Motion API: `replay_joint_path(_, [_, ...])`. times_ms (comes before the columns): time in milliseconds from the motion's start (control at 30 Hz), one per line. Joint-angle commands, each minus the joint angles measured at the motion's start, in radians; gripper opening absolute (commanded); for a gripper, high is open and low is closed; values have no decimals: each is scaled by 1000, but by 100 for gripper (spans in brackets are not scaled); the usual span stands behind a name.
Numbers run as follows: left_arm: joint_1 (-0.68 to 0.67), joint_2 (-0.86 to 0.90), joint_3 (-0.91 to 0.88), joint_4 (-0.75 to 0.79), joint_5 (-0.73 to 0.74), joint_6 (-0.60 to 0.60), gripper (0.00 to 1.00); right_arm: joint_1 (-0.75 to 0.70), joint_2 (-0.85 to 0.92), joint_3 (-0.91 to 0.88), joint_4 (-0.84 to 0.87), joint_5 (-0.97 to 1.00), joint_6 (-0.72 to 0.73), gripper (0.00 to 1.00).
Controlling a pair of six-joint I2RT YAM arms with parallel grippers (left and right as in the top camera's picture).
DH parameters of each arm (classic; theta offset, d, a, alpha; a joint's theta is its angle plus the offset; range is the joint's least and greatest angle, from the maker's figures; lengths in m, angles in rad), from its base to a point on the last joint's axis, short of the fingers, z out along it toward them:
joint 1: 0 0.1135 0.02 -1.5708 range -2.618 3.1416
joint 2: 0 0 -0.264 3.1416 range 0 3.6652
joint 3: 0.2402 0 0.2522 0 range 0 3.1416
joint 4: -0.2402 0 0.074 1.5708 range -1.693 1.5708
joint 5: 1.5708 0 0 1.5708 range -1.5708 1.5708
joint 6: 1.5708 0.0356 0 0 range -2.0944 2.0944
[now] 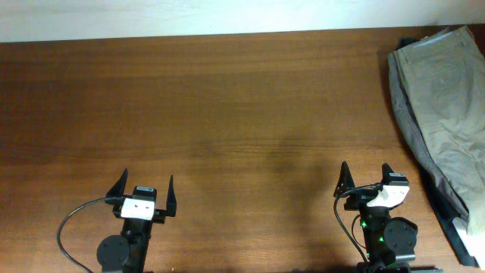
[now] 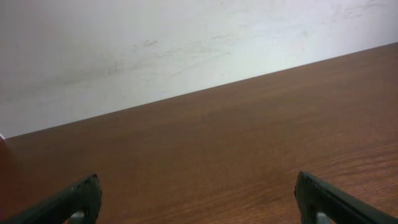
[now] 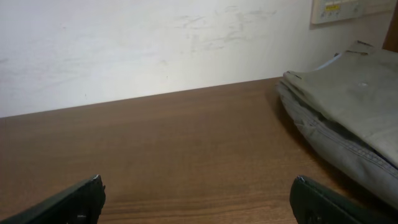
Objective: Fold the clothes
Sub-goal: 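Reach the right gripper to the khaki trousers pile at right edge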
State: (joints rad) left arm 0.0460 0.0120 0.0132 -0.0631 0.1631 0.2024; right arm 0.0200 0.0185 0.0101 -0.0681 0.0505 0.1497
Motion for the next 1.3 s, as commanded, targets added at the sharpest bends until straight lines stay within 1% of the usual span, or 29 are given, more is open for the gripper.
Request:
replay_joint_path(0, [-4,56,-4,-6,-37,9,99,1,-4,-5,-13,-40,-23,99])
replay_joint_path(667, [-4,56,-4,-6,-37,9,99,1,-4,-5,-12,-41,-21,99])
replay_joint_path(700, [-4,56,-4,-6,-37,9,99,1,-4,-5,-8,-49,1,99])
replay_joint_path(733, [-4,56,-4,-6,-37,9,99,1,-4,-5,3,-55,201,99])
replay_joint_path(767, [-4,56,-4,-6,-38,9,99,1,-4,-5,-10,-91,489,99])
replay_joint_path(800, [-4,56,-4,-6,-37,9,99,1,-3,-5,-2,-156,649,99])
replay_joint_path(867, [-4,56,-4,-6,-37,9,99,1,-3,-5,56,-171,682,99])
replay_joint_path(933, [-4,56,-4,-6,-37,9,99,-1,-3,-5,83,-165,656,99])
replay_joint_path(967, [-4,56,-4,-6,-37,9,99,-1,11,-1,69,-174,587,99])
replay_joint_path(1000, [-4,56,-4,-6,-37,9,99,-2,35,13,45,-163,550,99])
replay_joint_path(1067, [-4,56,-4,-6,-37,9,99,-4,163,91,23,-119,432,99])
replay_joint_path(1100, [-4,56,-4,-6,-37,9,99,-16,261,155,20,-119,389,99])
replay_joint_path(1167, [-4,56,-4,-6,-37,9,99,-60,529,346,-1,-122,270,99])
replay_joint_path(1200, [-4,56,-4,-6,-37,9,99,-87,665,464,-46,-123,214,99])
replay_joint_path(1233, [-4,56,-4,-6,-37,9,99,-127,839,639,-125,-126,130,99])
replay_joint_path(1267, [-4,56,-4,-6,-37,9,99,-156,949,762,-182,-126,63,99])
